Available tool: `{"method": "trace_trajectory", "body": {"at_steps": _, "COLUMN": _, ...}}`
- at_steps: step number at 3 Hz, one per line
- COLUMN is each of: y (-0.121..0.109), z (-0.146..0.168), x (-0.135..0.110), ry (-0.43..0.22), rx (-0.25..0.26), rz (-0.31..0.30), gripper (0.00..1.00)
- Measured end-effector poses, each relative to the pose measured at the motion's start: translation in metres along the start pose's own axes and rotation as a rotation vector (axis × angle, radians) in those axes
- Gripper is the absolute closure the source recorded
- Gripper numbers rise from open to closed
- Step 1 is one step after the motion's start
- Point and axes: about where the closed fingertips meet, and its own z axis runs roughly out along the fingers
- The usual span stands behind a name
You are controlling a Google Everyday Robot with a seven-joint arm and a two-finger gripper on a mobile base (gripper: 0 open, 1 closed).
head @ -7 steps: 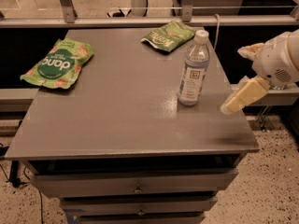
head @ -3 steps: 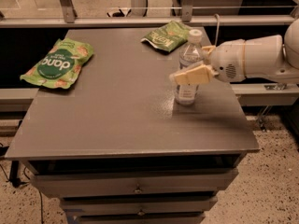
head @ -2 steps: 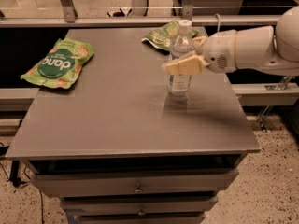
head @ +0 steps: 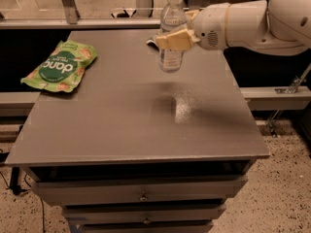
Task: Move blue plastic bottle near green rice chip bag
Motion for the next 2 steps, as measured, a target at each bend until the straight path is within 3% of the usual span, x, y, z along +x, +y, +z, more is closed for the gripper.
{"method": "trace_trajectory", "body": {"at_steps": 1, "y": 0.0001, "z": 0.0000, "x": 0.0002, "ry": 0.000, "rx": 0.000, "rz": 0.000, "gripper": 1.00}}
{"method": "trace_trajectory", "body": {"at_steps": 2, "y": 0.0006, "z": -0.0001, "x": -0.0085, "ry": -0.052, "rx": 0.019, "rz": -0.027, "gripper": 1.00}}
